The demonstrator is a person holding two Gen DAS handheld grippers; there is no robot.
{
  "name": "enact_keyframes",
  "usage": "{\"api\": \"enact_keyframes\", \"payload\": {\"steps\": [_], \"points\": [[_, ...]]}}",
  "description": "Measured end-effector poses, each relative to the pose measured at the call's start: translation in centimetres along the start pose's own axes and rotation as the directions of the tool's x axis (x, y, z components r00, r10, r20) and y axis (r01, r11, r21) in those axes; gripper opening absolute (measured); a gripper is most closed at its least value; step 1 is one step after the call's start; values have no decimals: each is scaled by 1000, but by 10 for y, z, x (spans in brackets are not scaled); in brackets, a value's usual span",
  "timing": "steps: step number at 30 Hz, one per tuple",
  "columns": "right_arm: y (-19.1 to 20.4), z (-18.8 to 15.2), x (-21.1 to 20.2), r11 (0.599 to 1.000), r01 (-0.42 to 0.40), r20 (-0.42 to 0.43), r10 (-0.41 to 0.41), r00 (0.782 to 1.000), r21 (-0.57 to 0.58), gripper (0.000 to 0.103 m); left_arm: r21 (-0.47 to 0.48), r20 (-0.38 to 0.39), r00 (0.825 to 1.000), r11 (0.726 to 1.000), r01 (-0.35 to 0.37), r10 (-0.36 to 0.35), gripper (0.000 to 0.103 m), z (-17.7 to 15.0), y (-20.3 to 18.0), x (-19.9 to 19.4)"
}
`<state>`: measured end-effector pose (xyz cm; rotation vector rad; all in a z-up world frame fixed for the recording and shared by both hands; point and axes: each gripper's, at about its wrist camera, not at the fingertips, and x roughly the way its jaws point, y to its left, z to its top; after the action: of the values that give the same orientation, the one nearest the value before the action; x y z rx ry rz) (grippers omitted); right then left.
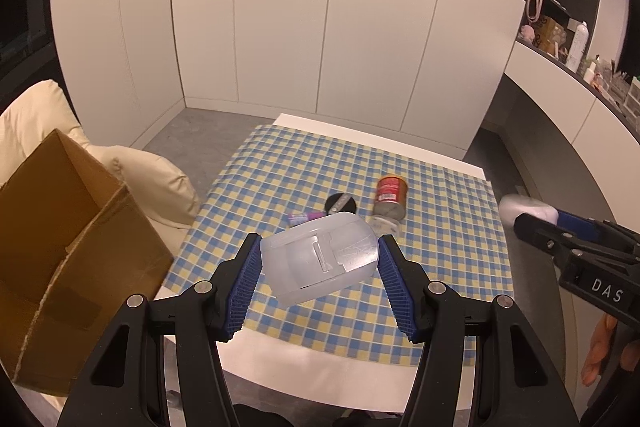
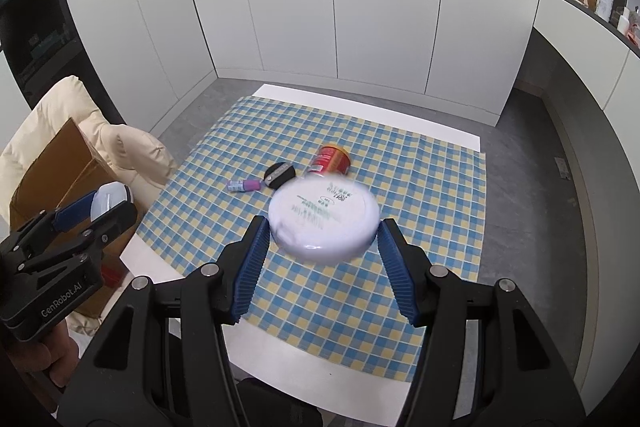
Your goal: Organize objects
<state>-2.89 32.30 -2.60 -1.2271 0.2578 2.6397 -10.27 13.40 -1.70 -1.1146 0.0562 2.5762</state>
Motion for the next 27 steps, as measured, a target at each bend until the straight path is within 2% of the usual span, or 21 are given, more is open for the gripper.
{"api": "enact_keyframes", "payload": {"steps": [6, 8, 9, 10, 12, 13, 14, 15, 16, 18, 20, 23, 25, 27], "points": [[11, 6, 1, 1000, -5, 18, 5, 1000, 0, 58, -26, 4, 1000, 999, -21, 21, 59, 2, 17, -1], [15, 7, 4, 1000, -10, 11, 10, 1000, 1, 49, -37, 6, 1000, 999, -28, 28, 59, 2, 22, -2], [16, 8, 6, 1000, -11, 6, 11, 1000, -1, 32, -40, 9, 999, 999, -32, 32, 59, 2, 25, -2], [18, 9, 8, 1000, -10, -4, 10, 1000, -6, 23, -44, 11, 999, 999, -31, 32, 59, 2, 28, -2], [16, 9, 11, 1000, -8, -7, 8, 1000, -3, 22, -94, 0, 1000, 995, -25, 25, 59, 0, 38, 2], [14, 8, 17, 999, -1, -16, 1, 1000, 35, 11, -98, -45, 999, 995, -27, 22, 59, 0, 40, 7], [13, 8, 23, 998, -9, -58, 13, 998, 60, 8, -100, -58, 998, 995, -18, 12, 59, 0, 41, 7], [11, 8, 27, 995, -45, -90, 53, 995, 91, 8, -92, -45, 999, 996, -1, -3, 59, 2, 42, 3], [10, 7, 25, 990, -82, -86, 92, 992, 115, 9, -71, -30, 999, 997, -12, 10, 59, 3, 41, 1], [13, 5, 22, 996, -48, -95, 55, 994, 77, 12, -50, -13, 999, 998, -48, 47, 59, 4, 41, 1], [10, 3, 26, 999, -4, -101, 10, 995, 54, 17, -81, -37, 999, 996, -22, 19, 59, 2, 43, 10], [-2, 6, 36, 992, -14, -132, 31, 991, 125, 20, -98, -90, 996, 995, -6, -3, 59, -3, 41, 23], [-2, 6, 37, 990, -21, -134, 40, 990, 137, 31, -80, -95, 995, 997, -16, 8, 59, -5, 38, 26], [2, 5, 37, 993, -22, -125, 37, 992, 117, 36, -70, -95, 995, 997, -14, 7, 59, -5, 35, 27]]}}
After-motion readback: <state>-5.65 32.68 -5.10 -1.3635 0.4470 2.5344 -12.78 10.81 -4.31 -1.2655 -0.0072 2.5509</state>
